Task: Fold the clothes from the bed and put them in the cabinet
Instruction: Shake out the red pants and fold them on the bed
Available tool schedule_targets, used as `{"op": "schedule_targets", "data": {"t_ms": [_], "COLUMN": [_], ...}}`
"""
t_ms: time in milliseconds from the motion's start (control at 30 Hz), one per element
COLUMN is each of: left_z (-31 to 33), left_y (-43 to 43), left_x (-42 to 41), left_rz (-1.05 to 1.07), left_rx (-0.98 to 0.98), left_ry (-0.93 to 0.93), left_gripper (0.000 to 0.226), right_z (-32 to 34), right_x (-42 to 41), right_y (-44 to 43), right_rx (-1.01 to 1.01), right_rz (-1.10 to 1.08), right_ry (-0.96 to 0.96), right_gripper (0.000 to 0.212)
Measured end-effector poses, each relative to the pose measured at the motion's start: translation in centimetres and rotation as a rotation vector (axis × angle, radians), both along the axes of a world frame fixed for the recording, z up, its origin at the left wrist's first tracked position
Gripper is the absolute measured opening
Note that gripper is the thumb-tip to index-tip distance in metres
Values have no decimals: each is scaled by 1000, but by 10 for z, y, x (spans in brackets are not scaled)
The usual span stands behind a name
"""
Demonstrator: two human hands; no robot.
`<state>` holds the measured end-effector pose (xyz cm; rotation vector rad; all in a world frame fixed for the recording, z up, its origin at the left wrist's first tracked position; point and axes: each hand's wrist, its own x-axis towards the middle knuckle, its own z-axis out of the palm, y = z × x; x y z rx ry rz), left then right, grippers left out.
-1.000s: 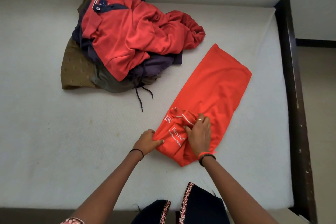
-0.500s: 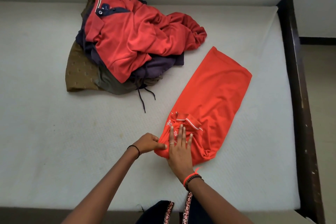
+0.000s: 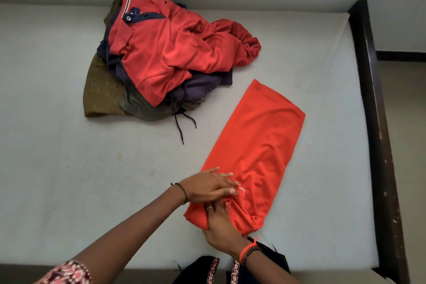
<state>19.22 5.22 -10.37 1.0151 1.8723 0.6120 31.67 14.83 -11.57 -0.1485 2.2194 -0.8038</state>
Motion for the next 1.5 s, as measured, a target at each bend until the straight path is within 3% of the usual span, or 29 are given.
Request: {"op": "schedule_targets", "data": {"t_ms": [67, 167, 200, 267, 367, 467, 633, 767, 800, 933, 1100, 1233, 1300, 1400, 1500], "left_z": [-9, -16, -19, -24, -26, -20, -31, -40, -40, -46, -50, -54, -52, -47, -42], "left_y": [0, -8, -11, -14, -13, -11, -18, -23, -23, -24, -12, -6, -6, -4, -1], "left_x": [4, 0, -2, -5, -9, -16, -14, -3, 1, 14, 16, 19, 21, 27, 32], "left_rz": [-27, 193, 285, 407, 575, 701, 753, 753, 746, 797, 917, 984, 1047, 1132, 1227], "left_rx": [-83, -191, -226, -258, -223, -208, -222, -203, -181, -158, -207, -319, -379, -465, -497], "left_ry": [-65, -295, -396, -512, -555, -612, -674, -740, -704, -545, -383, -40, 30, 60, -82], "left_gripper": [45, 55, 60, 71, 79, 60, 66, 102, 99, 49, 66, 52, 53, 64, 72], "right_z": [5, 17, 25, 39, 44, 34, 3, -7, -6, -9, -29, -23, -15, -23, -40], "right_x": [-2, -15, -24, -44, -73, -98, -127, -141, -142, -130, -109, -75, -51, -17, -11], "right_y": [2, 15, 24, 47, 83, 112, 136, 131, 129, 130, 120, 77, 52, 35, 39], "right_rx": [-104, -256, -282, -333, -453, -483, -404, -340, -318, -258, -25, 380, 353, 385, 482], "right_rz": [-47, -84, -92, -114, -237, -399, -565, -604, -608, -418, -376, -185, -60, 107, 87], "right_ry": [-71, -261, -318, -406, -506, -467, -425, -432, -453, -482, -160, 585, 628, 494, 510], "right_gripper": [82, 88, 82, 51, 31, 32, 30, 23, 28, 64, 73, 65, 81, 105, 77]}}
